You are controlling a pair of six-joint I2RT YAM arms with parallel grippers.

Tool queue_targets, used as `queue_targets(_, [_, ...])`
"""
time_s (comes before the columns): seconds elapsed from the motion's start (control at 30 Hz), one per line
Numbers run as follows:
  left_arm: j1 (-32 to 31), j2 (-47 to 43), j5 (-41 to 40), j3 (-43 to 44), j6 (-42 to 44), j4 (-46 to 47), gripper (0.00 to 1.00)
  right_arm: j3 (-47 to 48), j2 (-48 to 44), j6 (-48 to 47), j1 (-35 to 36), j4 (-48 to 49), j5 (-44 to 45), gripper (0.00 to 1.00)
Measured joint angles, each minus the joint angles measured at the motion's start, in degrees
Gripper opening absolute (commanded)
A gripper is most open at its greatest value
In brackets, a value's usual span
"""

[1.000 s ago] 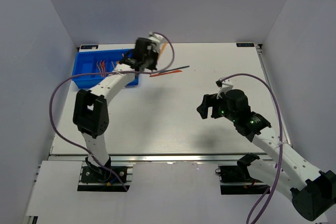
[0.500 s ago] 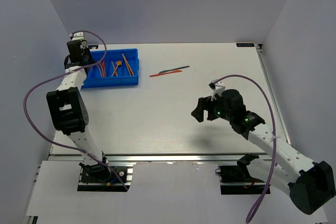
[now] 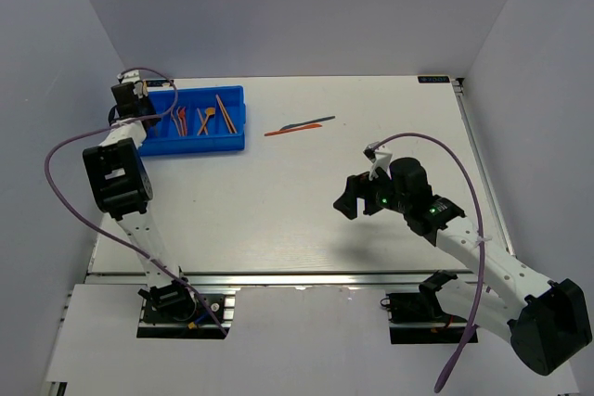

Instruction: Sort the eating utensils into containers

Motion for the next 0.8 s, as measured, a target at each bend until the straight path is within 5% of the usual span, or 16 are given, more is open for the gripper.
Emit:
queue_targets(0.13, [0.6, 1.1, 1.7, 0.2, -0.4, 0.5, 0.05, 0.0, 0.0, 0.0, 0.0, 0.5, -0.8, 0.89])
queue_targets(0.17, [0.9, 1.1, 1.9, -0.2, -0.5, 1.4, 0.13, 0.0, 0.0, 0.0, 0.0, 0.6, -0.8, 0.89])
queue_targets(0.2, [1.0, 0.9, 2.2, -0.7, -0.6, 2.4, 0.31, 0.0, 0.0, 0.0, 0.0, 0.8, -0.8, 0.89])
queue_targets(0.33, [1.7, -0.8, 2.6, -4.8, -1.4, 5.6, 0.52, 0.0, 0.8, 0.0, 0.0, 1.2, -0.9, 0.89])
queue_targets(0.73, [1.4, -18.2, 2.8, -9.7, -7.3, 12.0, 0.76, 0.0, 2.3, 0.2, 0.0, 2.4, -0.9, 0.89])
queue_targets(0.8, [0.3, -20.0, 3.5, -7.7, -7.6, 12.0, 0.92, 0.0, 2.3, 0.3, 0.0, 2.7, -0.2, 0.89])
